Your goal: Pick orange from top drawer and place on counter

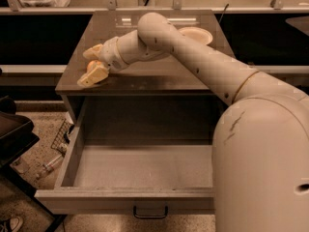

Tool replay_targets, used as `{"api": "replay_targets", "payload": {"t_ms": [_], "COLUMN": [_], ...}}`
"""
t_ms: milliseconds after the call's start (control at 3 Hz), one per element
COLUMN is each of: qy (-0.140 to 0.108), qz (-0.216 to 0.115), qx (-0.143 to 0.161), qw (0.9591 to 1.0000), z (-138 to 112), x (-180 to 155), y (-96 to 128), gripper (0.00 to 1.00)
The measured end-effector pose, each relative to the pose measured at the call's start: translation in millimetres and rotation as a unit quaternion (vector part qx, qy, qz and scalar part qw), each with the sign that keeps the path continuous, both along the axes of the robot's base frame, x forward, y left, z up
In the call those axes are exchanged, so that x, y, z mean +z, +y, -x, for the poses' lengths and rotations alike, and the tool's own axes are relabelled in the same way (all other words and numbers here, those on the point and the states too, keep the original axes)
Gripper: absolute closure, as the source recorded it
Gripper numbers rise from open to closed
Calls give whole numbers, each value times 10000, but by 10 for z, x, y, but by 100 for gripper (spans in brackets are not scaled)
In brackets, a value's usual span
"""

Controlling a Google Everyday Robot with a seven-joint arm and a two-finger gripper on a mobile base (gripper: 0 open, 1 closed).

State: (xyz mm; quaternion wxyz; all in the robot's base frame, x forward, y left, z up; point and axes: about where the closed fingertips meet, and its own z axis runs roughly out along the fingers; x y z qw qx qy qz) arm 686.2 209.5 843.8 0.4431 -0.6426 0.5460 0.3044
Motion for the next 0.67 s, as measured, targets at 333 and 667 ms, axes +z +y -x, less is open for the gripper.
{"api": "replay_targets", "payload": {"t_ms": [333, 667], "qy": [6, 6], "qz": [0, 0], "qx": [14, 14], "qw": [10000, 10000], "z": [7, 7], "x": [-7, -7], "y": [17, 17], "gripper": [0, 0]}}
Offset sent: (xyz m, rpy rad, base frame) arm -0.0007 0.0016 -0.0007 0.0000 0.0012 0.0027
